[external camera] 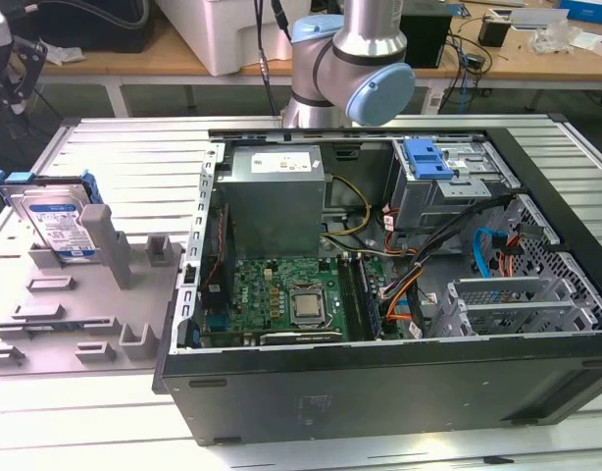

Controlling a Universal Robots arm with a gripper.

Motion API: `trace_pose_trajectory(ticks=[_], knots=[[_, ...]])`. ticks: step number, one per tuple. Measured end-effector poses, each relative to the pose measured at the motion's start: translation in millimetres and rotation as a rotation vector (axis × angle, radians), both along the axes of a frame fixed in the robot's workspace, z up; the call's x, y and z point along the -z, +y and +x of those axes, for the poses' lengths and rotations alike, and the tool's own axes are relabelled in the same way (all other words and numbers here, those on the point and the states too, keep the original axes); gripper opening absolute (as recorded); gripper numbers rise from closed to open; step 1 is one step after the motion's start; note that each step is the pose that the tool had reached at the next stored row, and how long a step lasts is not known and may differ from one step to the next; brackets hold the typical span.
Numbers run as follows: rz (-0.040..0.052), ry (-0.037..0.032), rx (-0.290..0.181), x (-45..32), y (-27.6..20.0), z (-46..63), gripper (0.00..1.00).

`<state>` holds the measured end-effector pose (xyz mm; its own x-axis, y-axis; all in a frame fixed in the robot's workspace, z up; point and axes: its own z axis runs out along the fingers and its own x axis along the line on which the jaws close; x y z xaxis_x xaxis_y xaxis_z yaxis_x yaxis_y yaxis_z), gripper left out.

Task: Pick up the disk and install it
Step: 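Pick up the disk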

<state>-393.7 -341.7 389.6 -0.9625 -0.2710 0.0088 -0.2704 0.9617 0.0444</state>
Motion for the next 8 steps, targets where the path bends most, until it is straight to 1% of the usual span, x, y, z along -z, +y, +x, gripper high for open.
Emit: trace_pose_trajectory(ticks=[2, 3, 5, 7, 8], knots=[[0.0, 0.0035, -0.04, 0.2, 0.0, 0.0, 0.11], [-0.0001, 0.006, -0.076, 0.3, 0.0, 0.0, 0.11], [-0.0004, 0.0084, -0.115, 0.4, 0.0, 0.0, 0.11], [-0.0011, 0.0114, -0.178, 0.5, 0.0, 0.0, 0.11], [-0.0014, 0.0122, -0.198, 0.6, 0.0, 0.0, 0.11]])
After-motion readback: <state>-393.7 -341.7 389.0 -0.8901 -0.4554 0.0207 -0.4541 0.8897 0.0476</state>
